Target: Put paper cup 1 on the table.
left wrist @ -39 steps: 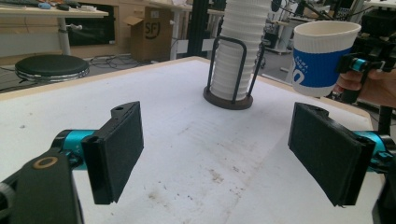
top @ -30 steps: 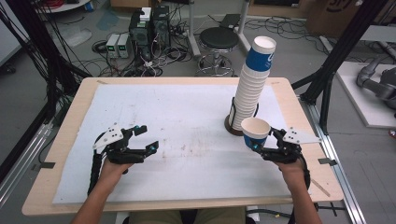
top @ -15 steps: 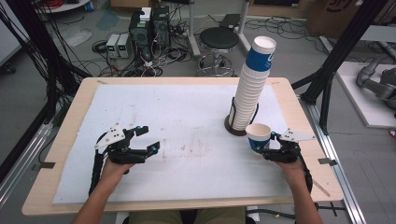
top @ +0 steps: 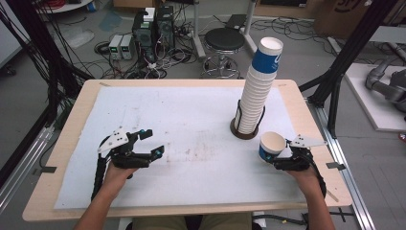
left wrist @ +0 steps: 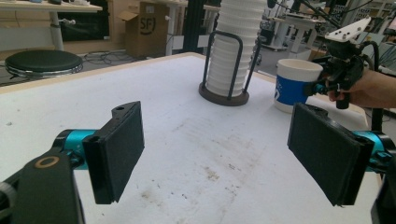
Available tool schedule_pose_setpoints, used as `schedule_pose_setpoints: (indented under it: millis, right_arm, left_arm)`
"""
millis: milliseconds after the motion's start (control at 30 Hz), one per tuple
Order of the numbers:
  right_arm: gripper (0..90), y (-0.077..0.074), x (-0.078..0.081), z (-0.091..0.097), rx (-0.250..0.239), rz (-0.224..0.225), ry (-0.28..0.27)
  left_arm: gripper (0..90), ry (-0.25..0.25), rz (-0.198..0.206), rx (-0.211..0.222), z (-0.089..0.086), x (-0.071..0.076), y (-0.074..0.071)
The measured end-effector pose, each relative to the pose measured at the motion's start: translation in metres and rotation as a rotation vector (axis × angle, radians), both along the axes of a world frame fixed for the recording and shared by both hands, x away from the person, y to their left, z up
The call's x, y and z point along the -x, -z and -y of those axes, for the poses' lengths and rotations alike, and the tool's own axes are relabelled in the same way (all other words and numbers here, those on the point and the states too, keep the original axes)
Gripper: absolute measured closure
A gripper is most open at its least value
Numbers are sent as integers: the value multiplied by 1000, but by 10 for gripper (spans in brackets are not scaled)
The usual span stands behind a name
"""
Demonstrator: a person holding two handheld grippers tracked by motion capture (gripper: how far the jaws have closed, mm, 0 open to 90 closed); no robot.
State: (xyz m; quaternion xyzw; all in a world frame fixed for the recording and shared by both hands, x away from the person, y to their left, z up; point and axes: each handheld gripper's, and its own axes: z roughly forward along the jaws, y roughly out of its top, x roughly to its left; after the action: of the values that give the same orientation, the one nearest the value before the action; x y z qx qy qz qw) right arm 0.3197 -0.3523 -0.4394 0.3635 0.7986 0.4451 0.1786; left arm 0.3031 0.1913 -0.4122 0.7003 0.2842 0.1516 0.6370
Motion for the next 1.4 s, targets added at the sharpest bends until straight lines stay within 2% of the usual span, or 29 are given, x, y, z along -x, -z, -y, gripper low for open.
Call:
schedule_pose_setpoints:
  millis: [67,167,333,467,633,833,933,1133,1400]
  right_arm:
    - [191,-1,2,1,12,-9,-4]
    - [191,-3,6,5,0,-12,-9]
    - [191,-8,19,18,-45,-11,9]
    - [191,-13,29,23,-69,3,16]
    - [191,-25,39,21,-92,31,26]
    - [191,-45,50,12,-116,79,14]
    - [191,-54,51,4,-117,84,2]
    - [191,-67,50,-15,-125,107,-28]
    - [191,-79,40,-39,-123,135,-57]
  left_arm:
    - [187,0,0,1,0,0,0]
    - [187,-4,0,4,-1,0,0]
    - [187,-2,1,-1,0,0,0]
    - [187,-3,1,2,0,0,0]
    - [187,-6,4,1,0,0,-1]
    - [187,-8,6,1,-1,0,-1]
    - [187,-8,5,4,-1,0,-1]
    - [187,-7,7,7,-2,0,-3]
    - [187,-5,2,11,-5,1,-3]
